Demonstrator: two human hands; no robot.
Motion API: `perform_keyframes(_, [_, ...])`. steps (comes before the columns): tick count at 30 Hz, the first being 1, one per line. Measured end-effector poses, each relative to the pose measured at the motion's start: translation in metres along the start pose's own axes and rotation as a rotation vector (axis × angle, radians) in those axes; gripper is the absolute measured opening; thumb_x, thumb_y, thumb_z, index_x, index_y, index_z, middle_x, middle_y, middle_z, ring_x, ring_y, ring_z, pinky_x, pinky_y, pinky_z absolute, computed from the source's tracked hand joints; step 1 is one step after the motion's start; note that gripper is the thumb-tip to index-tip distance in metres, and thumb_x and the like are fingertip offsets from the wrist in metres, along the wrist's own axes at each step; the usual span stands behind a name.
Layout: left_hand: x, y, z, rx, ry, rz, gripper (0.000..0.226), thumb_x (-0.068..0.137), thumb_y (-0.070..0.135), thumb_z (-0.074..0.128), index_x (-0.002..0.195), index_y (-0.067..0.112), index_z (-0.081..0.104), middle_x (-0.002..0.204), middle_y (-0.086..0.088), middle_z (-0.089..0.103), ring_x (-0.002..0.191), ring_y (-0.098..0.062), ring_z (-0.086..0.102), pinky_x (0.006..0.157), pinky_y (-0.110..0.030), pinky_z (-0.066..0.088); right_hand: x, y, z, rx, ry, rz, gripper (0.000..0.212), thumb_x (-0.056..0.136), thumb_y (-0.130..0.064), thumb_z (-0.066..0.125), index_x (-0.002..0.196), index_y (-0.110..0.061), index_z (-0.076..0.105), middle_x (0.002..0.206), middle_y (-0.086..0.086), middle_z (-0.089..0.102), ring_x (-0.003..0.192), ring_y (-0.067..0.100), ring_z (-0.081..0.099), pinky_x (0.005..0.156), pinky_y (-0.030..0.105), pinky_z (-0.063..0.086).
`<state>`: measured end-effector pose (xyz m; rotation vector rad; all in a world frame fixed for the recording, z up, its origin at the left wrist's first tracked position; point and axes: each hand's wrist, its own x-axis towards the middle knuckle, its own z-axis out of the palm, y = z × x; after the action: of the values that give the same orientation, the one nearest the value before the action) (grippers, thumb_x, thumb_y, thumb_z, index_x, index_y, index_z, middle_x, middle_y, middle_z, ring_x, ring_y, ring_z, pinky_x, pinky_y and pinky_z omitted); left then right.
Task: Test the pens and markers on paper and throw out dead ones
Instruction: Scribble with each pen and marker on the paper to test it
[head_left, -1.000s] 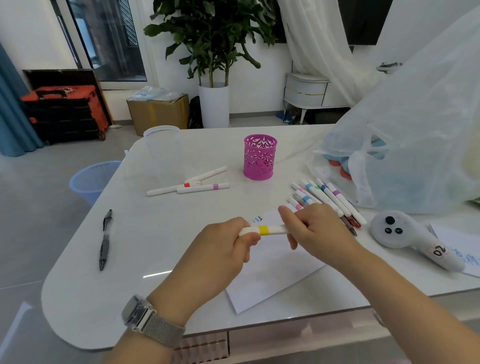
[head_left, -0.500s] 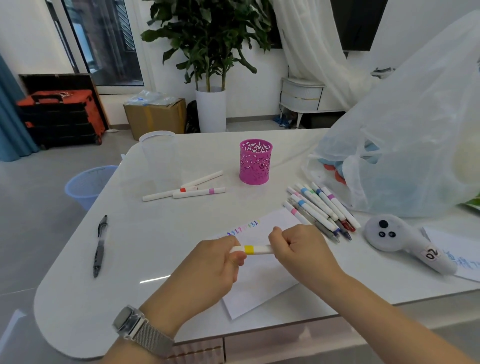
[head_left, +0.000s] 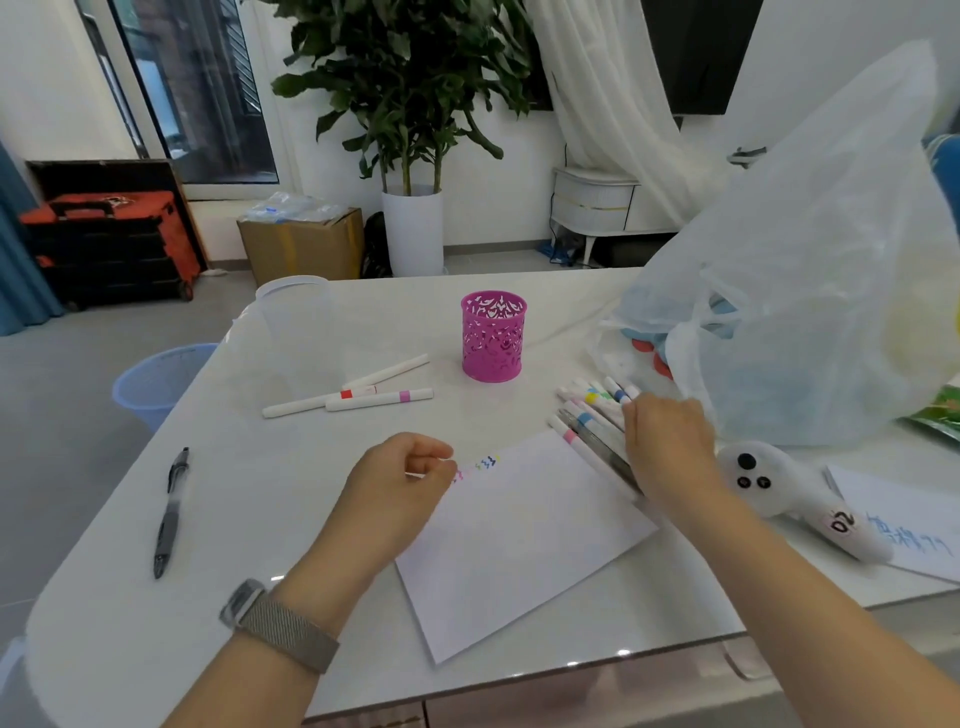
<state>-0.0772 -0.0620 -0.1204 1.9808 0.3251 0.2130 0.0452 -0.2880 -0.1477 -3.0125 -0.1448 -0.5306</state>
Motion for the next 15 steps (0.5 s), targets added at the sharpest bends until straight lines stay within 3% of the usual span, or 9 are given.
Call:
perform_keyframes(2, [0.006,0.000,-0.009,-0.030,-0.024,-0.046,0.008,0.090,0.016,0.059,0.092,0.022,0.063,0.084,0.006,0.062,0.073,-0.007,0.057,0.060,-0.020,0.049,-0.002,0.006,0.007,-0.130,-0.052,0.097,0.017,0.097,-0.018,0.040,0.102,-0.015,0.056,0.106,0.008,0.061,0.096,0.029,0.049,0.071,0.034,0.027])
perform_keyframes(5, [0.016,-0.007,-0.028,0.053,0.047,-0.026,0.006,0.088,0.018,0.062,0.085,0.024,0.065,0.080,0.007,0.062,0.073,-0.010,0.057,0.064,-0.023,0.047,-0.006,0.003,0.006,-0.136,0.022,0.153,0.027,0.094,-0.030,0.045,0.111,-0.012,0.055,0.108,0.010,0.055,0.101,0.032,0.045,0.075,0.038,0.026])
perform_keyframes(7, [0.018,-0.011,-0.038,0.091,0.059,-0.017,0.008,0.087,0.021,0.062,0.082,0.026,0.064,0.078,0.009,0.062,0.073,-0.010,0.056,0.064,-0.024,0.044,-0.001,-0.010,0.006,-0.005,0.131,0.058,0.033,0.088,-0.029,0.057,0.114,-0.008,0.058,0.105,0.016,0.057,0.099,0.037,0.048,0.078,0.042,0.032])
perform_keyframes(9, [0.018,-0.014,-0.045,0.141,0.030,-0.012,0.007,0.087,0.022,0.062,0.081,0.025,0.065,0.078,0.010,0.063,0.072,-0.009,0.057,0.061,-0.022,0.043,0.009,-0.031,0.005,0.124,0.193,-0.158,0.031,0.085,-0.018,0.062,0.116,-0.010,0.063,0.105,0.016,0.060,0.098,0.040,0.052,0.080,0.047,0.038])
perform_keyframes(12, [0.015,-0.020,-0.050,0.256,0.002,-0.018,0.008,0.088,0.025,0.059,0.082,0.025,0.065,0.083,0.007,0.065,0.076,-0.009,0.060,0.060,-0.017,0.042,0.026,-0.076,0.006,0.282,-0.076,-0.476,0.036,0.093,-0.010,0.049,0.128,-0.016,0.056,0.125,0.007,0.056,0.115,0.033,0.048,0.092,0.045,0.042])
perform_keyframes(15, [0.011,-0.027,-0.056,0.367,0.028,0.033,0.008,0.090,0.027,0.056,0.084,0.028,0.061,0.084,0.012,0.062,0.074,-0.002,0.057,0.060,-0.015,0.041,0.048,-0.125,0.020,0.322,-0.325,-0.630,0.051,0.093,0.001,0.042,0.140,-0.020,0.044,0.140,0.000,0.045,0.126,0.023,0.043,0.099,0.041,0.042])
